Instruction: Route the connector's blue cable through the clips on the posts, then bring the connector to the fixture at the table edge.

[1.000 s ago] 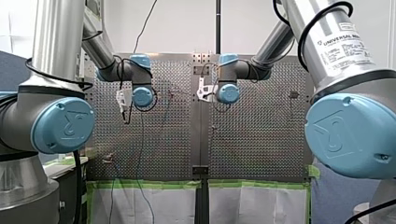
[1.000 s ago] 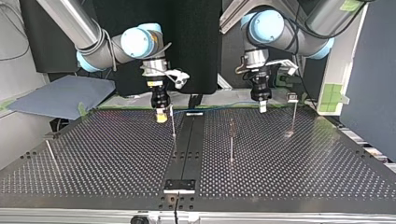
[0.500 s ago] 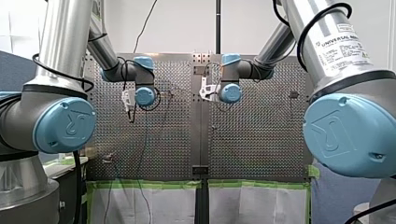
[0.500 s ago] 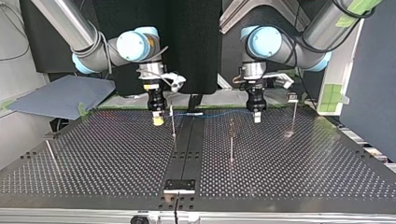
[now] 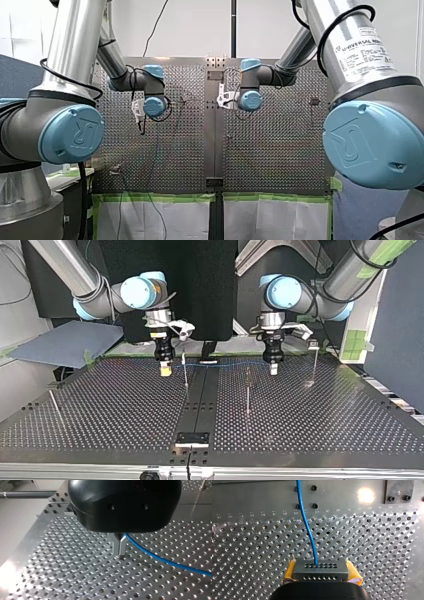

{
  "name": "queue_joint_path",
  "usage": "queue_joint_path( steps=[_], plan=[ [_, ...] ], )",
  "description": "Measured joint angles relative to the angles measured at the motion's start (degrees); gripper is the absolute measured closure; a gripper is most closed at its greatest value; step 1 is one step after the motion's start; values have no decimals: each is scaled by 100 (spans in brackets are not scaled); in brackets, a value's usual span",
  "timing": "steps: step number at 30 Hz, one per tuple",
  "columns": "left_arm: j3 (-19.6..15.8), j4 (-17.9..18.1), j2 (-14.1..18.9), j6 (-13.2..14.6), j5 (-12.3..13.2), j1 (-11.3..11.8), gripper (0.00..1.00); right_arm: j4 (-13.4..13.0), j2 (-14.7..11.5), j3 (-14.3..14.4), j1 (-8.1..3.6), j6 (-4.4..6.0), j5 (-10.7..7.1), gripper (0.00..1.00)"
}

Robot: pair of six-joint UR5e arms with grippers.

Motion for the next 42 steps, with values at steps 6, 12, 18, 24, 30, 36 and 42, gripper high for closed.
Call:
queue_joint_path(
  steps=[6,12,18,24,30,36,42],
  plan=[
    [150,41,-182,-57,66,59,100,-16,7,0,-42,0,-48,100],
    [365,-138,-198,-67,104,111,100,-40,17,0,-89,0,-83,100],
    [421,-192,-200,-63,104,147,100,-52,20,-17,-112,-2,-161,100],
    [444,-281,-201,-62,97,188,100,-15,20,-47,-86,-36,-224,100],
    [442,-459,-196,-26,88,190,100,60,20,-48,-43,-74,-246,100],
    [445,-538,-176,-15,87,186,100,87,20,-51,-24,-95,-248,100],
    [461,-500,-168,-11,102,228,100,70,20,-52,-48,-91,-248,100]
  ],
)
